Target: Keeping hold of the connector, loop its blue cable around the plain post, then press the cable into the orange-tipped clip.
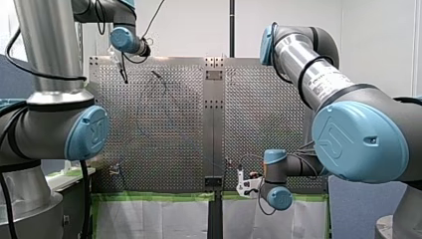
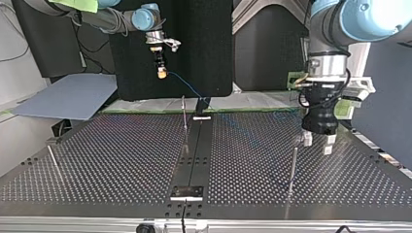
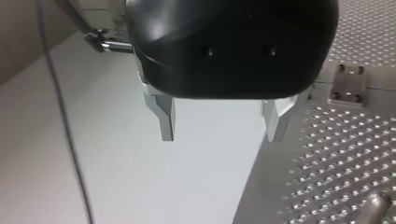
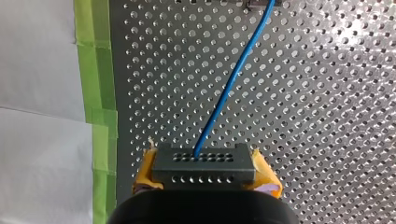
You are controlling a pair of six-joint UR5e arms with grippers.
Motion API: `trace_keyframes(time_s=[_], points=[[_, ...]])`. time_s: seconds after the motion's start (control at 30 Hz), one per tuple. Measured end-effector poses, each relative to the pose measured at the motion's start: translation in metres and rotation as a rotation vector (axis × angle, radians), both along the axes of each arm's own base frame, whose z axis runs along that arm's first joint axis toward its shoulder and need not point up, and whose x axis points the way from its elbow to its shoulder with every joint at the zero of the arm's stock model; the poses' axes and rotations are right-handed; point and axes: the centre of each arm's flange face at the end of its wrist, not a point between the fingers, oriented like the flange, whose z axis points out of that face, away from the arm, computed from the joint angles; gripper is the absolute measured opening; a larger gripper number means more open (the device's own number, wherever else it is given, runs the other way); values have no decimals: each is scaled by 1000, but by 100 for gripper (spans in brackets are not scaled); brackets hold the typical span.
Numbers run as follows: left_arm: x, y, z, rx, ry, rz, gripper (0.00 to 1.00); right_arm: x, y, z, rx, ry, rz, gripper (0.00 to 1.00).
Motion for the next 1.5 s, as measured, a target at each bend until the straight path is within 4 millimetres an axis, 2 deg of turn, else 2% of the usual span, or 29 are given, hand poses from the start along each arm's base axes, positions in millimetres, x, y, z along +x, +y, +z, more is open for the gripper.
trace_keyframes(time_s=[0.3,0.43,0.6,0.73,0.93,1.2,1.5], points=[[16,-31,-2,89,91,9,94,0,-1,0,1,1,0,0],[15,-43,4,125,111,14,94,1,-1,0,1,1,0,0],[13,-45,19,168,119,49,94,1,-2,0,0,1,0,0],[10,-42,22,207,148,87,94,1,-2,0,0,1,0,0],[4,-36,15,254,211,140,94,1,-1,0,5,6,1,0],[-5,-33,-13,266,331,163,94,1,-1,-1,9,12,1,0],[-14,-30,-31,299,443,196,94,1,-1,-1,7,16,1,0]])
